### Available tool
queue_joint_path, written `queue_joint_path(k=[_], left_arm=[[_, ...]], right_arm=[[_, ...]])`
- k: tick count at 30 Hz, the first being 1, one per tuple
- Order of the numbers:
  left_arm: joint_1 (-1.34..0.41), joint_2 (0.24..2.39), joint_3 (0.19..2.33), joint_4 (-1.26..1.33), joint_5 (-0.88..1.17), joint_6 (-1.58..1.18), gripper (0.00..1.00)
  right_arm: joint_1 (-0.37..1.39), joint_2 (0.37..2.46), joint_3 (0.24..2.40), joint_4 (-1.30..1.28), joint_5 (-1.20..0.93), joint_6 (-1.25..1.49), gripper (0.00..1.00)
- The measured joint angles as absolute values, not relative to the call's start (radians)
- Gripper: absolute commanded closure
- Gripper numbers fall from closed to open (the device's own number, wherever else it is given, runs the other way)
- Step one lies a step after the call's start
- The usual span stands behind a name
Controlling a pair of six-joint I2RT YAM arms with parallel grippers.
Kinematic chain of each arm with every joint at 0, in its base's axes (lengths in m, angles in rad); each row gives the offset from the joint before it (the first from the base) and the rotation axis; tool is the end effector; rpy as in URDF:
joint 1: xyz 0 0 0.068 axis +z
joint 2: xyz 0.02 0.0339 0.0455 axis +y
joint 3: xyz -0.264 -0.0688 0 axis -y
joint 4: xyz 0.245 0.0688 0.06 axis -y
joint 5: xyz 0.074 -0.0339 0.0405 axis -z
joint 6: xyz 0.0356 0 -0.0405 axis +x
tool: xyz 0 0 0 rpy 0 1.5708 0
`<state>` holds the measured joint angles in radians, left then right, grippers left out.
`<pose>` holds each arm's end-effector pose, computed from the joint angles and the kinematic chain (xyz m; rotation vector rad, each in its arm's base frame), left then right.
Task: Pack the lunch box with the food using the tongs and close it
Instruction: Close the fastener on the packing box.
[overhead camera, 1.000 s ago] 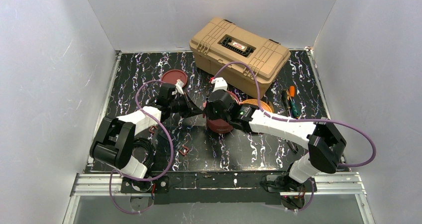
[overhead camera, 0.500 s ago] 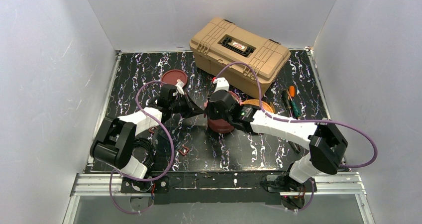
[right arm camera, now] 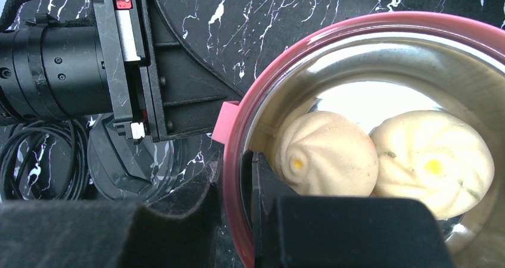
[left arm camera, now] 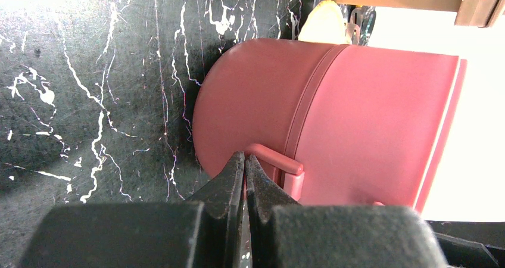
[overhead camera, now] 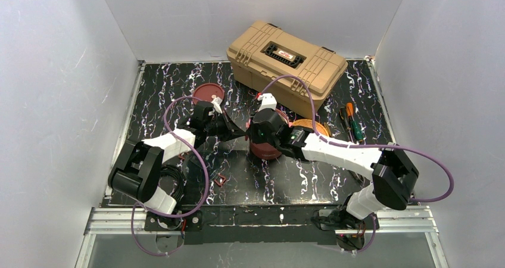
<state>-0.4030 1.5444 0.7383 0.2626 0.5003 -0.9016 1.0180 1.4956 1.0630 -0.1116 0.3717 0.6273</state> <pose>0.2840 -0.1396 0.1877 -0.2462 2.3113 -1.2550 0.1892 0.2821 0.2730 -0.1911 2.1237 0.6048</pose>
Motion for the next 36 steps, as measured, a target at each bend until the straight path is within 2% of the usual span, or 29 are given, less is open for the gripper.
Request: queue_joint_path(k=[36], left_arm=[[-0.488, 1.522, 0.657, 0.424, 0.347, -1.045, 1.00]], right_arm=[[1.002, 1.452, 1.000, -0.064, 0.388, 0.655, 0.99]])
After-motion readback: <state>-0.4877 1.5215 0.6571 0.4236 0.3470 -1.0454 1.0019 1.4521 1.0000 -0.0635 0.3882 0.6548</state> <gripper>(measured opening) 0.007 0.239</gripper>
